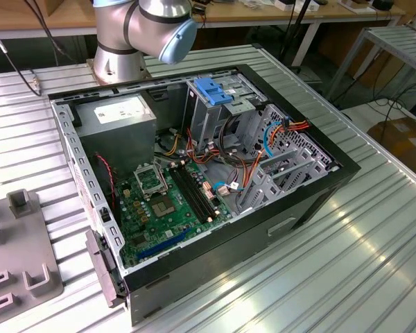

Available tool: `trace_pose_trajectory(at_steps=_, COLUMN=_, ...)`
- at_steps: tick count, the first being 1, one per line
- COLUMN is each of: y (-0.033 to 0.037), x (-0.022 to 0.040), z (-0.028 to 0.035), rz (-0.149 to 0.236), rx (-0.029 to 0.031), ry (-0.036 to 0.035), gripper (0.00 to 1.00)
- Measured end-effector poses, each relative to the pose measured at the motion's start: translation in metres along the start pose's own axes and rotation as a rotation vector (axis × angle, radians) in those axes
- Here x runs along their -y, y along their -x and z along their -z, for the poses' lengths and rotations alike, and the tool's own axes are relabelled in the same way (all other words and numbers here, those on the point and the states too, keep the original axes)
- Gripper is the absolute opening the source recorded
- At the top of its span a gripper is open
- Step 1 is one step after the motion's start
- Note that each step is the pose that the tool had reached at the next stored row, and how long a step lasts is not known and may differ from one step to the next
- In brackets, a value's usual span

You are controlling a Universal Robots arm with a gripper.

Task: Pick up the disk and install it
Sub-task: 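Reach for the disk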

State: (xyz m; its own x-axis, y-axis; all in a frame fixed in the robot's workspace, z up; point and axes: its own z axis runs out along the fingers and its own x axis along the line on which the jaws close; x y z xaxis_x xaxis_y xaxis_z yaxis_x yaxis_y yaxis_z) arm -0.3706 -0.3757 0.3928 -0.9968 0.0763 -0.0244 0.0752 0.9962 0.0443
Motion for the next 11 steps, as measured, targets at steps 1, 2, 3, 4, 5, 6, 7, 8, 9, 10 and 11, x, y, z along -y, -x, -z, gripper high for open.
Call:
trace_pose_trajectory(at_steps=1, y=-0.0019, x=-0.0001, z=0.0001, rz=0.0, rx=-0.0001, ry=0.0, gripper=0.1)
trace_pose_trajectory(at_steps=2, y=-0.0046, x=-0.0002, z=0.0001, rz=0.0, rx=0.0, ry=0.0, gripper=0.1)
trace_pose_trajectory(at_steps=3, y=-0.0069, x=-0.0003, z=0.0001, rz=0.0, rx=0.0, ry=0.0, gripper=0.1)
trace_pose_trajectory(at_steps=4, y=-0.0086, x=-0.0004, z=0.0001, rz=0.0, rx=0.0, ry=0.0, gripper=0.1)
trace_pose_trajectory(at_steps=5, y=-0.011, x=-0.0005, z=0.0002, rz=0.0, rx=0.0, ry=0.0, gripper=0.1)
trace_pose_trajectory(at_steps=6, y=-0.013, x=-0.0005, z=0.0002, rz=0.0, rx=0.0, ry=0.0, gripper=0.1)
trace_pose_trajectory(at_steps=7, y=-0.0156, x=-0.0006, z=0.0003, rz=0.0, rx=0.0, ry=0.0, gripper=0.1)
trace_pose_trajectory(at_steps=8, y=-0.0174, x=-0.0007, z=0.0004, rz=0.0, rx=-0.0001, ry=0.0, gripper=0.1)
trace_pose_trajectory(at_steps=9, y=-0.0197, x=-0.0009, z=0.0004, rz=0.0, rx=-0.0001, ry=0.0, gripper=0.1)
trace_pose_trajectory(at_steps=10, y=-0.0216, x=-0.0011, z=0.0004, rz=0.0, rx=-0.0001, ry=0.0, gripper=0.1)
trace_pose_trajectory(at_steps=11, y=-0.0241, x=-0.0014, z=0.0004, rz=0.0, rx=-0.0001, ry=0.0, gripper=0.1)
